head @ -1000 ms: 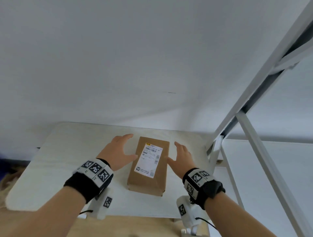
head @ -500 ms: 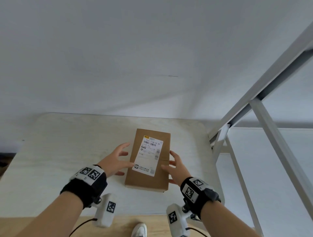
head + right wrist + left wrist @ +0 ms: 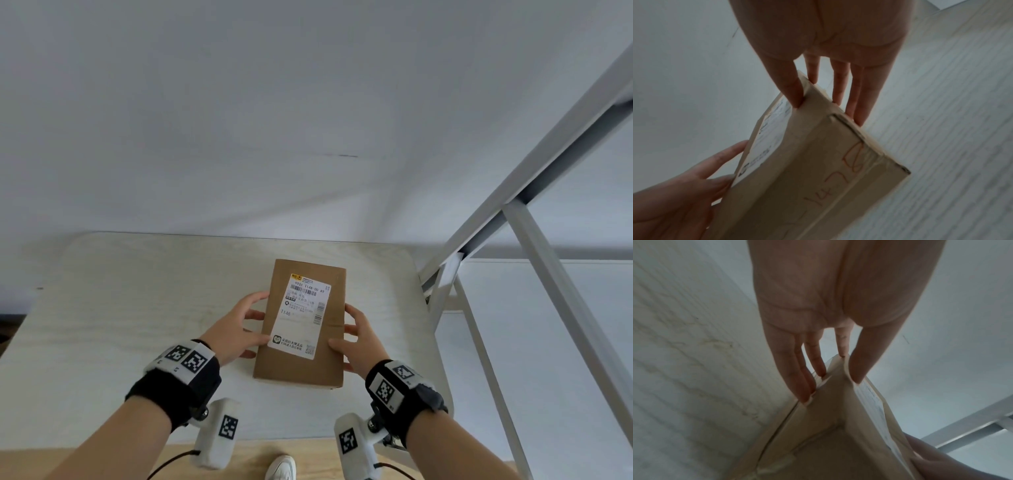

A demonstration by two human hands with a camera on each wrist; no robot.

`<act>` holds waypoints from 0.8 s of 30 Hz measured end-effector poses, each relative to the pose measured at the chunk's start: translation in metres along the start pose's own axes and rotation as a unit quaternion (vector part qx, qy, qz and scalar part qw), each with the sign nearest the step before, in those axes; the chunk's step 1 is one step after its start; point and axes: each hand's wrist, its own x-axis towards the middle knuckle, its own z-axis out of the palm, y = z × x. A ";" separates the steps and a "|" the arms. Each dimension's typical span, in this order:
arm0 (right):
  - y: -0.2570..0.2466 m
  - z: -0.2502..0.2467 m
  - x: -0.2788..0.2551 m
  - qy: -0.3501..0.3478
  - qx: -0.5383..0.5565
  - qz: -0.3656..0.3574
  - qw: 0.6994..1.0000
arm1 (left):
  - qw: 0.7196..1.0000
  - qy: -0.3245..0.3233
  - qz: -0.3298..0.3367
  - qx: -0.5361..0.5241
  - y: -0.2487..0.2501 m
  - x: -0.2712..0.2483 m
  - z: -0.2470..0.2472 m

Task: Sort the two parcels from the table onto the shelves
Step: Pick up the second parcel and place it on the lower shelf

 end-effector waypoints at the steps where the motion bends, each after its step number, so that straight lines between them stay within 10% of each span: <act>1: -0.002 -0.001 -0.001 0.002 0.000 -0.009 1.000 | 1.000 0.005 0.008 0.002 0.002 -0.002 0.000; 24: -0.141 -0.056 -0.142 0.042 -0.028 -0.393 0.918 | 0.921 0.238 0.301 0.070 0.155 -0.162 -0.023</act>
